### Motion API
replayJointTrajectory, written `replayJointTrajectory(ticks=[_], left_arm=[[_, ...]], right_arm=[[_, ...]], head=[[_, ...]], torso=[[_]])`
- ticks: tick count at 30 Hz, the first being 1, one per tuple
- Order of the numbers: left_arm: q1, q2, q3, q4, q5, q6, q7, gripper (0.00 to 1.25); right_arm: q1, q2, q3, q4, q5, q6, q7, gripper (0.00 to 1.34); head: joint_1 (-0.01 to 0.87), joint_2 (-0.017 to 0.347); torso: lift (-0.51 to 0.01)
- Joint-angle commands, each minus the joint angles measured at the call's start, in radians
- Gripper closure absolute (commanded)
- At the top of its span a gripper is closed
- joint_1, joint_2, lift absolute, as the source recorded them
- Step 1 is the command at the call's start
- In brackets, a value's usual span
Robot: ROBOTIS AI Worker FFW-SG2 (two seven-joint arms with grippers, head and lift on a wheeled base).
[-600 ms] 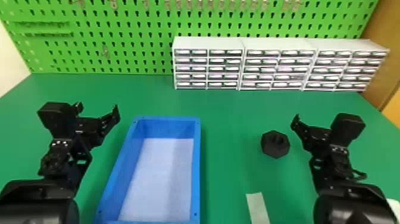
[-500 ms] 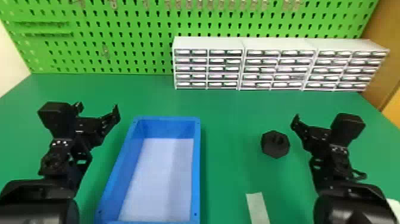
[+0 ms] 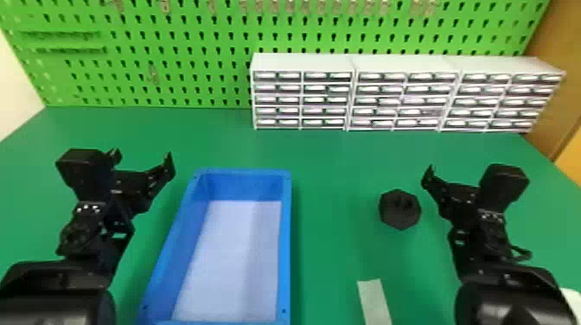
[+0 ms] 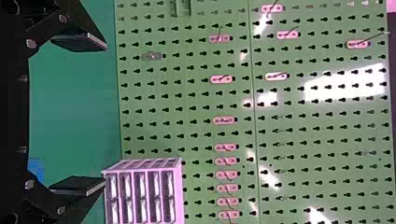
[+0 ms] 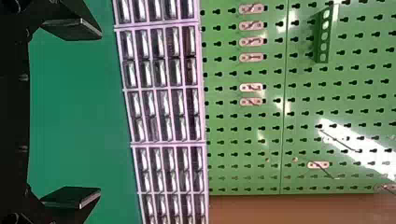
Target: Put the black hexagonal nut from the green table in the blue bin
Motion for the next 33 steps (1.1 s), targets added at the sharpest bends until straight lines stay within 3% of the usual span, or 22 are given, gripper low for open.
replayJointTrajectory(ticks=[1,22,27,33], left_arm=[[0.001,0.0,-0.002,0.0,0.0,0.0,0.0,0.25],[0.001,0.0,0.004,0.0,0.003,0.0,0.0,0.25],[0.001,0.0,0.004,0.0,0.003,0.0,0.0,0.25],[0.002,0.0,0.004,0.0,0.004,0.0,0.0,0.25]], right_arm=[[0.001,0.0,-0.002,0.0,0.0,0.0,0.0,0.12],[-0.015,-0.011,0.002,-0.005,-0.006,0.041,0.0,0.12],[-0.033,-0.023,0.002,-0.055,0.018,0.178,0.002,0.12],[-0.079,-0.057,0.01,-0.083,0.025,0.371,0.029,0.12]], head=[[0.686,0.052],[0.686,0.052],[0.686,0.052],[0.686,0.052]], torso=[[-0.097],[-0.097],[-0.097],[-0.097]])
